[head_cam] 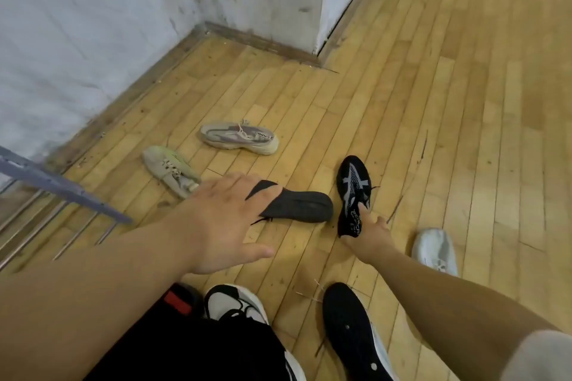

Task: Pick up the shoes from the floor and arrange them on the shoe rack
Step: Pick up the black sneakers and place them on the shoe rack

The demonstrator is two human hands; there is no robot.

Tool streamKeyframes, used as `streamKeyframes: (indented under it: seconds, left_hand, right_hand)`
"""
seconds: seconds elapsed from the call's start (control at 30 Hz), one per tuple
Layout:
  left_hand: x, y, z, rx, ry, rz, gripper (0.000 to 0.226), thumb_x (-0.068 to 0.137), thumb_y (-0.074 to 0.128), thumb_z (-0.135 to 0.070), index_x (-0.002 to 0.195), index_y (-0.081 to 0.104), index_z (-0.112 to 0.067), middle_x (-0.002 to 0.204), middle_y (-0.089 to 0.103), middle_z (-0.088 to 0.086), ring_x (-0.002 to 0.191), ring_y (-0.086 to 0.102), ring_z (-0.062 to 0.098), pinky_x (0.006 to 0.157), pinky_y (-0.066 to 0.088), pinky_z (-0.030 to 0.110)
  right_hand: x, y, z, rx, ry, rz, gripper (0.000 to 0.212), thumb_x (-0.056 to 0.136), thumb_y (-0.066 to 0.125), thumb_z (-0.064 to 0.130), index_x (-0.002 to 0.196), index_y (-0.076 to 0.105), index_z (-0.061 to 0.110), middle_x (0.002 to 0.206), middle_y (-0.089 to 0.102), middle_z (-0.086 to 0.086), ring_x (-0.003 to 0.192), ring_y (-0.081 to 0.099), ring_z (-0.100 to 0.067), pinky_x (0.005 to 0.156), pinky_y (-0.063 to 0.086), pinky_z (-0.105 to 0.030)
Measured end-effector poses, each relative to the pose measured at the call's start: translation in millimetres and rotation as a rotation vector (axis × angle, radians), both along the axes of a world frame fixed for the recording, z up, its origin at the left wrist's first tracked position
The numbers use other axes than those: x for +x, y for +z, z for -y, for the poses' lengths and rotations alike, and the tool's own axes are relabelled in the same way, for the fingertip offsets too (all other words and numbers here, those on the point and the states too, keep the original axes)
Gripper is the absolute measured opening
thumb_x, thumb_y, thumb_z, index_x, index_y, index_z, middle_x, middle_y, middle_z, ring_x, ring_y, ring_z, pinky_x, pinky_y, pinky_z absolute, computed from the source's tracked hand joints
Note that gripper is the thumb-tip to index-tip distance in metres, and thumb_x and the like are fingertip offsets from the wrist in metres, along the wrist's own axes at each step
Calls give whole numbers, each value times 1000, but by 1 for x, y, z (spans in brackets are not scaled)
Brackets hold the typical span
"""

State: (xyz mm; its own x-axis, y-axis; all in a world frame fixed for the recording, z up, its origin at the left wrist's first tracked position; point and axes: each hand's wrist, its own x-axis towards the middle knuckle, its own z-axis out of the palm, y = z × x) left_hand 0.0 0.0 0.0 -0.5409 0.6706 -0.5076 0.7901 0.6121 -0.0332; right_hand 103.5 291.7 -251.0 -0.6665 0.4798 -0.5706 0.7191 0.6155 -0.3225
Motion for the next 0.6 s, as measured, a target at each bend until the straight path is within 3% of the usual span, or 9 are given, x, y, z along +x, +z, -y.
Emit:
streamKeyframes:
  seconds: [0.17,0.27,0.4,0.5,0.6]
  left_hand:
    - [-15,-6,6,91,86,-1,103,72,9,-91,157,-16,-38,172,1,1,159,2,22,128,13,45]
    - [-18,-9,6,91,116,30,101,79,22,-90,157,-16,-40,172,-1,1,159,1,22,128,13,46]
    - [-21,-8,6,89,146,49,99,87,37,-84,160,-14,-39,173,-5,0,159,-2,22,128,14,49]
    - [-23,-1,6,115,177,50,99,89,41,-81,161,-12,-38,173,-5,2,159,-2,23,128,14,49]
    - [-22,8,6,176,209,39,98,89,45,-79,160,-12,-42,173,-1,4,159,3,24,127,17,50]
  right_hand:
    - [-23,-11,4,41,18,26,90,94,64,47,160,2,49,148,34,-15,130,45,-38,101,52,-51]
    - [-27,-16,5,61,-8,19,87,97,64,41,160,6,48,145,39,-16,125,50,-37,98,55,-49]
    - [-23,2,6,-59,-110,-112,89,96,67,33,161,8,48,149,45,-13,121,58,-34,93,58,-44]
    - [-12,37,16,-208,-242,-262,86,97,69,23,162,16,41,156,46,-8,134,53,-31,99,53,-41]
    - [-1,83,35,-310,-248,-422,89,96,71,21,161,16,45,158,45,0,140,49,-25,110,47,-45]
